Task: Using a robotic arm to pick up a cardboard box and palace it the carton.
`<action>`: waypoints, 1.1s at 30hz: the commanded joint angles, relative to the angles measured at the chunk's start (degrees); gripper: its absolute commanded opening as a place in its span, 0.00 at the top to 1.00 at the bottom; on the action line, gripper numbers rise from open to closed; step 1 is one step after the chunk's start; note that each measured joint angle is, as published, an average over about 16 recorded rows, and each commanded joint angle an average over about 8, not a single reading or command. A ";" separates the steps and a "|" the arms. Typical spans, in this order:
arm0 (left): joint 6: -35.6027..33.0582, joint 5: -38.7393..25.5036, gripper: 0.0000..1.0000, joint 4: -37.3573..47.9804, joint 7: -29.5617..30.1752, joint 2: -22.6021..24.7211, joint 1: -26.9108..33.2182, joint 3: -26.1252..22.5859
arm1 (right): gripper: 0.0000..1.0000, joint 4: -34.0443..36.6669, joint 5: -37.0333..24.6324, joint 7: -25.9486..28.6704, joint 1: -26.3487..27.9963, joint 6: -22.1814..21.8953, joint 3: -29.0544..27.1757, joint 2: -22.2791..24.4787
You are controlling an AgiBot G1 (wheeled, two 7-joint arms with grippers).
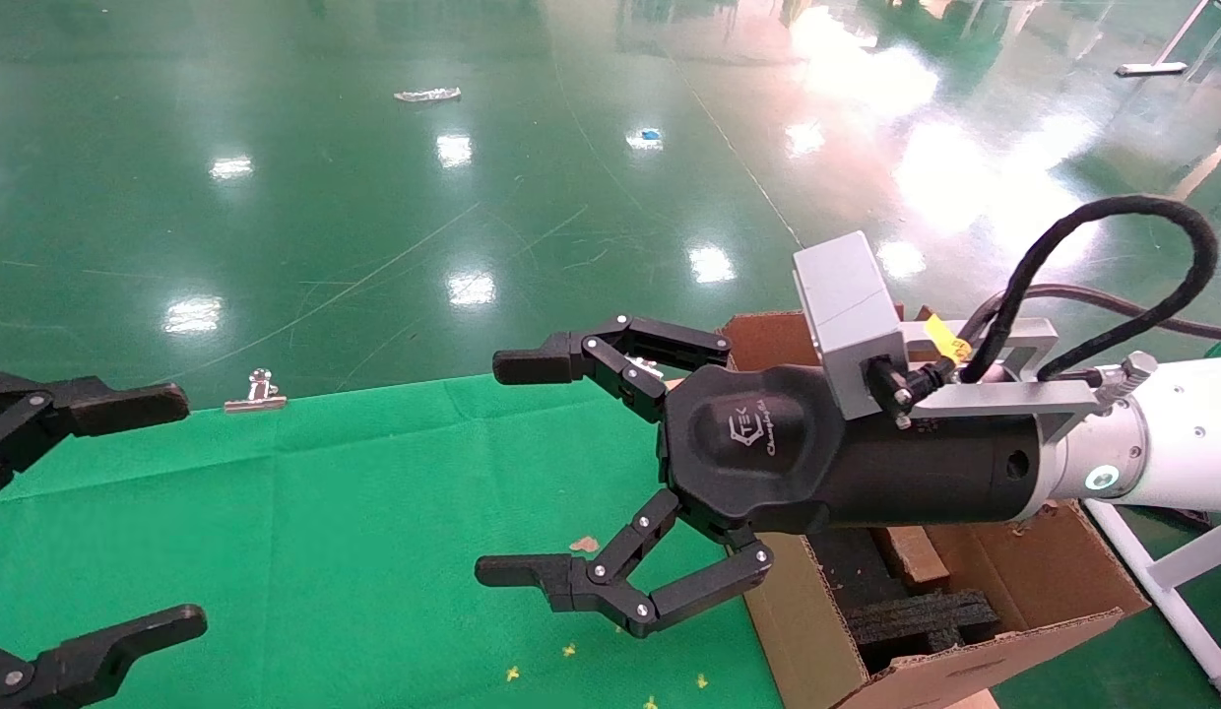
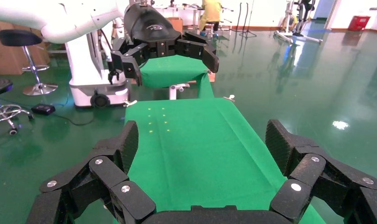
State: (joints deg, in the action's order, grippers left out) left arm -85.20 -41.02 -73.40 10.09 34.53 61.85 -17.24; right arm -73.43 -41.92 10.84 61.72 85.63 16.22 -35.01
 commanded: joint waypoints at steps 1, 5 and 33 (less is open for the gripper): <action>0.00 0.00 0.00 0.00 0.00 0.00 0.00 0.00 | 0.00 0.01 -0.01 0.00 0.01 0.00 0.01 0.00; 0.00 0.00 0.00 0.00 0.00 0.00 0.00 0.00 | 0.00 0.02 -0.01 0.00 0.02 0.00 0.02 0.00; 0.00 0.00 0.00 0.00 0.00 0.00 0.00 0.00 | 0.00 0.03 -0.01 0.00 0.06 0.00 0.04 0.00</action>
State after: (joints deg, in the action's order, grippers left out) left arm -85.20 -41.02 -73.40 10.09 34.54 61.85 -17.24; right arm -73.40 -41.93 10.84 61.78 85.63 16.26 -35.01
